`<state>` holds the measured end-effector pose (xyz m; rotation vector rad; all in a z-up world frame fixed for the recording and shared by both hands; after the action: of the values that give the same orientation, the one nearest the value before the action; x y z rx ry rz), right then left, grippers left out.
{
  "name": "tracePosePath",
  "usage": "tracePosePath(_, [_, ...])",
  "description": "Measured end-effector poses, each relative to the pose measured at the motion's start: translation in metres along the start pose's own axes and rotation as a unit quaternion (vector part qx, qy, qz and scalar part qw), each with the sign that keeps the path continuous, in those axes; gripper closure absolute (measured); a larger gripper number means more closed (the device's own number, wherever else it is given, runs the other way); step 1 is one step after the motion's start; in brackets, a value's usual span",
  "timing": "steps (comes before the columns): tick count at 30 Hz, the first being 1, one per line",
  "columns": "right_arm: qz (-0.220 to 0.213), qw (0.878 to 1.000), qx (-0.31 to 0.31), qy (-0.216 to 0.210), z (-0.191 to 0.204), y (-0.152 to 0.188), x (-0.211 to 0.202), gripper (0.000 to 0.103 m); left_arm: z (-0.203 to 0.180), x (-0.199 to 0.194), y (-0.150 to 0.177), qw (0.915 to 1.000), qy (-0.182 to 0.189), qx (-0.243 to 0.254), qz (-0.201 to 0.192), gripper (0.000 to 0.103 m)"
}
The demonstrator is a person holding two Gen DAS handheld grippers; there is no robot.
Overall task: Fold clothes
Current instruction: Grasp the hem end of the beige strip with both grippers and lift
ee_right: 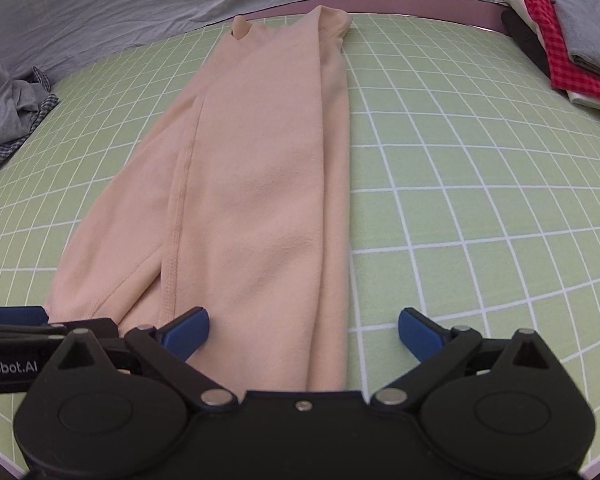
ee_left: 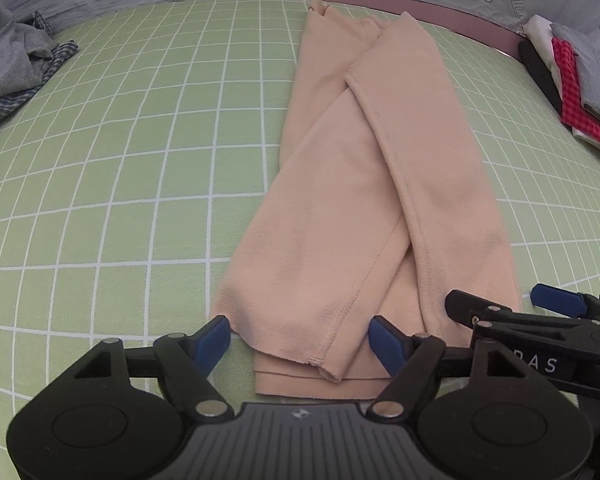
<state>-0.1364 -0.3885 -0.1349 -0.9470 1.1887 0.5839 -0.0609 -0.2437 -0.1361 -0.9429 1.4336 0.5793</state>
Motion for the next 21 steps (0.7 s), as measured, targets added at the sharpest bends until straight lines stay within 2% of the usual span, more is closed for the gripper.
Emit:
tracePosePath(1, [0.001,1.0,-0.001,-0.002,0.0,0.0,-0.001,0.006,-0.003,0.0,0.0,1.0,0.002,0.007,0.0,0.04])
tracePosePath(3, [0.002,1.0,-0.006,-0.006,0.002,0.002,-0.002,0.014,-0.008,0.001,-0.002,0.9999,0.002,0.016,0.001,0.046])
tracePosePath(8, [-0.002,0.999,-0.024,-0.021,0.008,0.004,-0.007,0.035,-0.014,0.004,0.0,0.9998,0.003,0.02,-0.004,0.053])
tracePosePath(11, [-0.01,0.999,-0.028,-0.027,0.01,0.007,-0.007,0.039,-0.015,0.005,-0.002,0.9999,0.009,0.013,-0.002,0.059])
tracePosePath(13, [-0.015,0.999,-0.031,-0.036,0.011,0.009,-0.008,0.047,-0.016,0.007,-0.006,0.9997,0.022,0.006,0.002,0.074])
tracePosePath(14, [-0.017,0.998,-0.033,-0.047,0.011,0.009,-0.009,0.059,-0.016,0.008,-0.006,0.9995,0.03,0.001,0.004,0.077])
tracePosePath(15, [-0.016,0.997,-0.035,-0.062,0.012,0.01,-0.009,0.078,-0.015,0.008,-0.007,0.9992,0.039,-0.004,0.007,0.079])
tracePosePath(16, [-0.014,0.996,-0.033,-0.076,0.012,0.011,-0.01,0.086,-0.015,0.009,-0.008,0.9988,0.047,-0.009,0.009,0.081])
tracePosePath(19, [-0.002,0.994,-0.013,-0.105,0.006,0.016,-0.012,0.088,-0.014,0.004,-0.003,0.9932,0.107,-0.017,0.043,0.083])
tracePosePath(21, [0.015,0.99,0.026,-0.136,-0.008,0.023,-0.017,0.089,-0.014,-0.004,0.005,0.9909,0.124,-0.015,0.049,0.083])
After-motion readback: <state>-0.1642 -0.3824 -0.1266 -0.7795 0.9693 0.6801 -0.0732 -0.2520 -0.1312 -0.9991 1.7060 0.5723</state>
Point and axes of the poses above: each gripper's, at about its wrist camera, not at the fingertips, and x roughly the way its jaws point, z to its left, y to its underside, the point moved 1 cm from there along x, roughly the way its jaws point, and after that the axes turned 13 degrees about z, right-handed, at the moved point
